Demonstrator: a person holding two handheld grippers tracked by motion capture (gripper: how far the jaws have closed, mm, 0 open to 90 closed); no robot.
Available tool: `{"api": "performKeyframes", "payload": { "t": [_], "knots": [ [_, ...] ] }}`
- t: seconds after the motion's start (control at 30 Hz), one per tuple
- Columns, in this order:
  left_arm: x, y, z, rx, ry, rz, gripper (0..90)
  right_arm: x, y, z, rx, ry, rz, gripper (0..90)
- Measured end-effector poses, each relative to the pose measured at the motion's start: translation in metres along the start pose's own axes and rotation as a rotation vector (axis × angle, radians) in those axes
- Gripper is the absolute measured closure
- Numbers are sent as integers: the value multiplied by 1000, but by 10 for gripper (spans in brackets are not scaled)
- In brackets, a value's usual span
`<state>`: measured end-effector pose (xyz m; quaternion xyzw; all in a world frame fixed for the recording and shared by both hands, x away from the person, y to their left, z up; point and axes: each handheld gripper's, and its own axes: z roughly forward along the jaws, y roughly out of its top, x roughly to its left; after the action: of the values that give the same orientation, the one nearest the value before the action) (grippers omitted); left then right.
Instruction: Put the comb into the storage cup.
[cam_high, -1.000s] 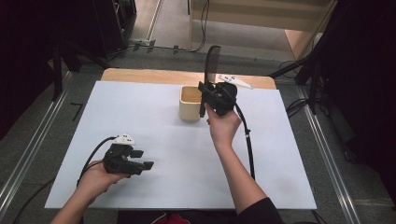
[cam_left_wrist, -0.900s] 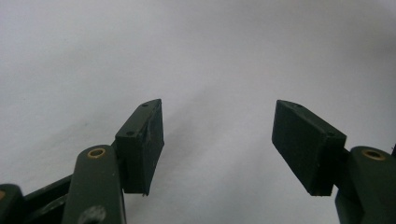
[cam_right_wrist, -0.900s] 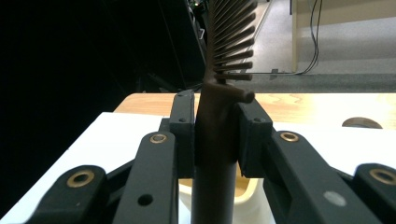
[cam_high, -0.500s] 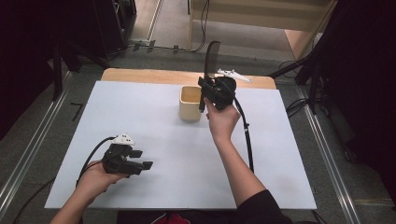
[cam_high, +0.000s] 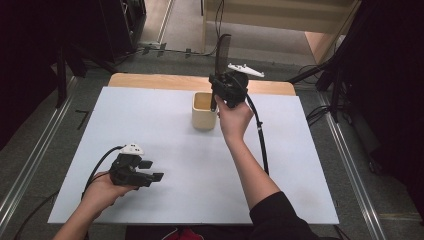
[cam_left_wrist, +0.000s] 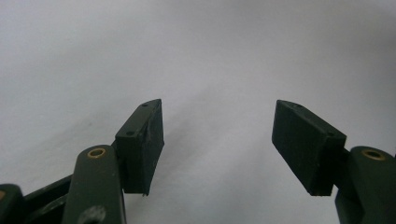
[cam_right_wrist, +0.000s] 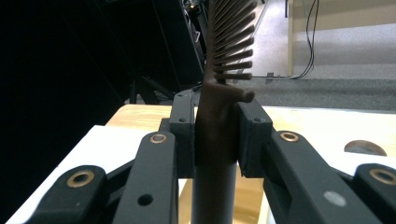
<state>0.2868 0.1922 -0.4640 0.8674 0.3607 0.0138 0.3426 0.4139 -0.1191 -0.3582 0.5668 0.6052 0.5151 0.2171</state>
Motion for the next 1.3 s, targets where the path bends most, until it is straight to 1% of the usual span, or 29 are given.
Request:
{"api": "performKeyframes", "payload": {
  "t": [0.1,0.23,0.37,0.4,0.53,0.67,0.77,0.93,0.97,1.17,1.27,1.3],
  "knots": [
    [0,0,0,0,1,-1,351,0,4,4,0,0,-3,699],
    [0,0,0,-2,-1,-1,352,2,9,11,-3,-11,-10,698],
    [1,0,0,-3,-1,-1,352,3,12,17,0,-22,-25,699],
    [1,0,0,-2,-1,-1,351,3,12,19,-1,-28,-38,699],
    [1,0,0,-4,-3,-1,352,4,13,24,-1,-38,-47,699],
    [1,0,0,-3,-3,-1,352,4,11,30,3,-48,-41,699],
    [1,0,0,-5,-2,-1,352,3,9,34,1,-61,-46,699],
    [2,0,0,-4,-8,-1,351,2,7,40,-16,-80,-43,699],
    [2,-1,0,-3,-8,0,352,2,6,41,-21,-87,-51,698],
    [2,0,1,-8,-12,-2,352,5,2,46,-35,-110,-60,698],
    [1,0,1,-10,-11,-3,352,6,0,49,-38,-127,-81,698],
    [1,0,1,-9,-10,-4,352,6,0,49,-38,-127,-81,698]
  ]
}}
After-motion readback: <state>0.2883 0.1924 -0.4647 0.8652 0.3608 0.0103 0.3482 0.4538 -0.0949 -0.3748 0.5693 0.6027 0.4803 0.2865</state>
